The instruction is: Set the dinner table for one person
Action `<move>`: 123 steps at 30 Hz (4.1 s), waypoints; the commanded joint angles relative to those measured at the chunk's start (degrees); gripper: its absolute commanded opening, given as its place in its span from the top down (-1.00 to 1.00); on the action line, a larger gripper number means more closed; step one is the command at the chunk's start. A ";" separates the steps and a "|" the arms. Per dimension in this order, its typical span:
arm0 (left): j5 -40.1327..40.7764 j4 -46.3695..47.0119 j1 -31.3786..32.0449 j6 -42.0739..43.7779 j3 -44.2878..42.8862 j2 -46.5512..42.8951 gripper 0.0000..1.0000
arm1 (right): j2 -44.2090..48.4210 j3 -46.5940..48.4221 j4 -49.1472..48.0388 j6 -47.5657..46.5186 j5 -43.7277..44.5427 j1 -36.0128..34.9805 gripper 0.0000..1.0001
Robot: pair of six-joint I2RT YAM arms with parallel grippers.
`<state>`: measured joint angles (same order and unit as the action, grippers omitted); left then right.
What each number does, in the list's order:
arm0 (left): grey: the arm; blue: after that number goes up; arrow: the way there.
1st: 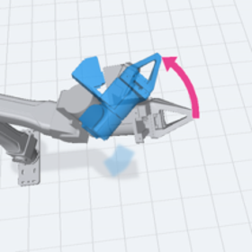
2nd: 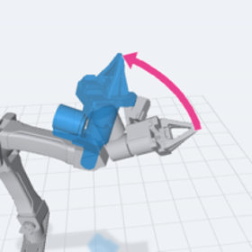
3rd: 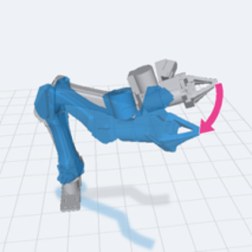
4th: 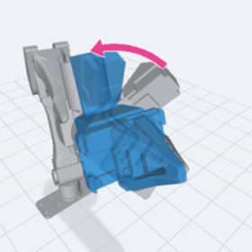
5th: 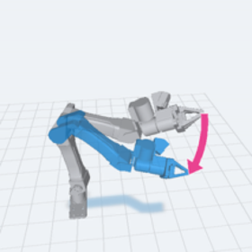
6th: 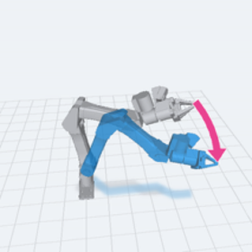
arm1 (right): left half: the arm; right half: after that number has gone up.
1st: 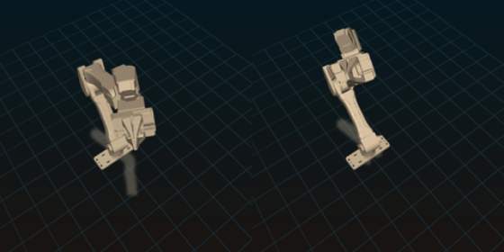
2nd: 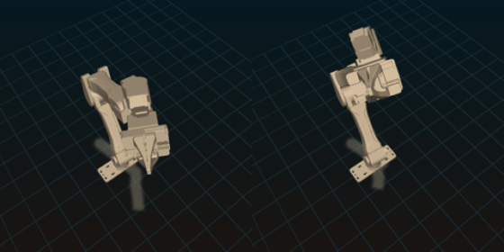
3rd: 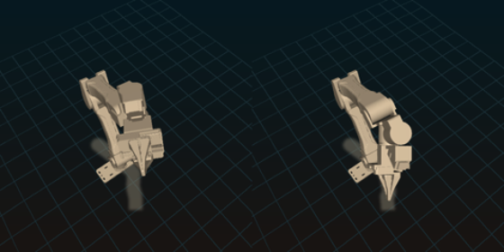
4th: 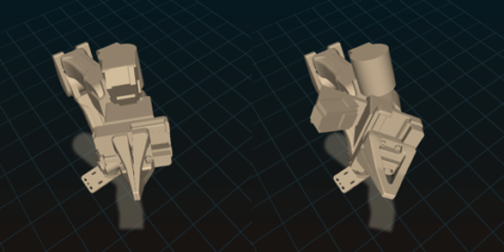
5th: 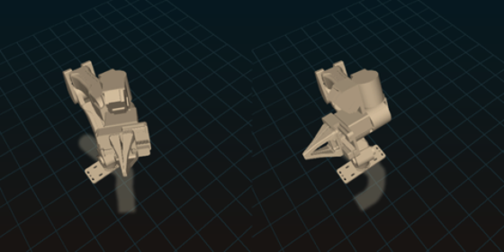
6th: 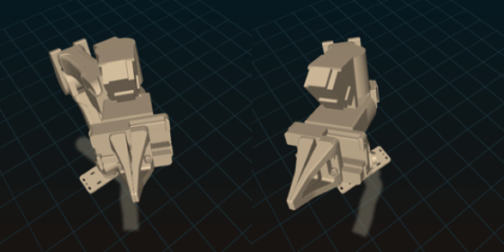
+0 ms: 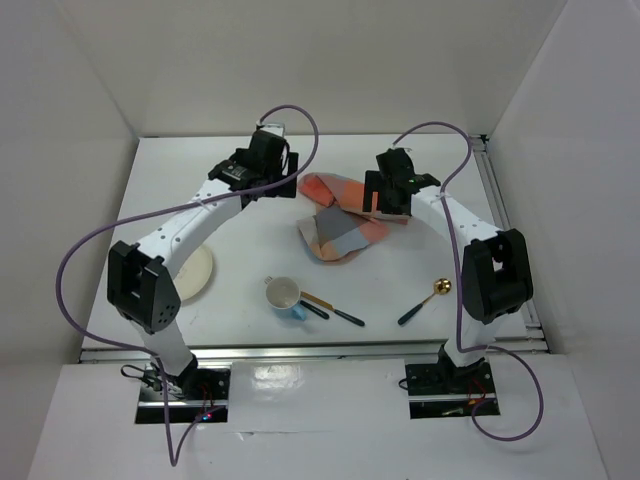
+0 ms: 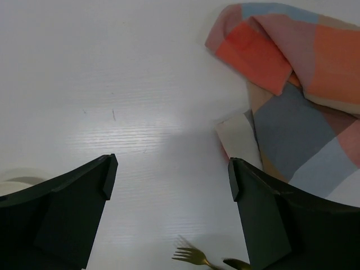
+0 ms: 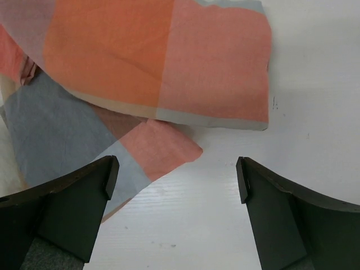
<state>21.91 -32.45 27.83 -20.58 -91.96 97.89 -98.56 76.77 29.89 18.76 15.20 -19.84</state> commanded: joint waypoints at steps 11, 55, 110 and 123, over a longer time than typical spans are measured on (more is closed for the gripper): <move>-10.03 -2.17 0.03 -2.01 -5.50 8.10 -0.52 | 6.35 -6.19 -3.34 2.24 -7.19 1.38 -0.99; -37.38 0.81 -6.91 -25.12 -40.05 47.40 -0.09 | 14.63 -11.56 -5.81 4.97 -22.67 10.96 -0.83; -53.46 5.54 -14.03 -28.80 -40.75 32.72 1.00 | 2.05 -3.31 -16.10 -2.76 -13.71 7.71 1.00; -55.75 26.72 -24.31 -45.60 -16.87 6.90 1.00 | 17.52 8.23 -7.92 -4.35 -4.75 8.85 1.00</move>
<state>-32.97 -16.16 4.16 -60.53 -113.89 112.88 -86.19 86.74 19.97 14.85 6.96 -11.57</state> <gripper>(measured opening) 0.041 0.030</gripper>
